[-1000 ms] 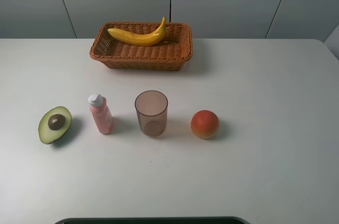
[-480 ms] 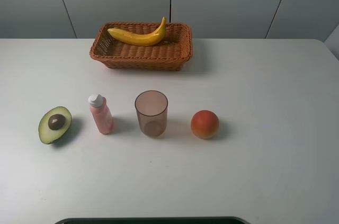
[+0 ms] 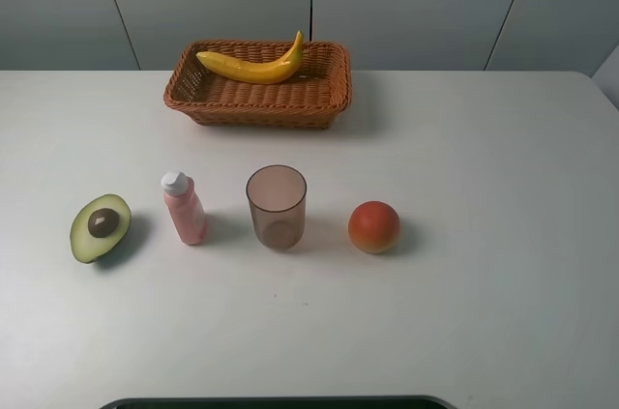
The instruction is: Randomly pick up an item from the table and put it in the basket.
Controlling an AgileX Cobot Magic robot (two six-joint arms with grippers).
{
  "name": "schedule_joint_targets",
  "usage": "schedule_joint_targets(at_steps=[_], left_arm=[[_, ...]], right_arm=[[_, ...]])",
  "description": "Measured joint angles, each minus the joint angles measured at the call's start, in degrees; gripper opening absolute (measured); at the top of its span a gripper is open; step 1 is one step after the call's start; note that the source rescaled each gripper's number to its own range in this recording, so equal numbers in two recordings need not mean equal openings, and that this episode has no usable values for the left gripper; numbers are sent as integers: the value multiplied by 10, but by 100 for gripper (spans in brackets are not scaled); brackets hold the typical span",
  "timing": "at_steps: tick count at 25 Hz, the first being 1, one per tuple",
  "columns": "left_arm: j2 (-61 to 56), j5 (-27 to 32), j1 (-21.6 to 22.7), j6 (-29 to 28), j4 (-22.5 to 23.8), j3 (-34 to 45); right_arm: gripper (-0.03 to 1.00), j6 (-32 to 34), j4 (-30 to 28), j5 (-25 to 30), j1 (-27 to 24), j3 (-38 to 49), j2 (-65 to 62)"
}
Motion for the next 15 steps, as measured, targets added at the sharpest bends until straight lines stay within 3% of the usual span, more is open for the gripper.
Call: schedule_joint_targets(at_steps=[15], left_arm=[[0, 0, 0, 0, 0, 0]], right_arm=[[97, 0, 0, 0, 0, 0, 0]])
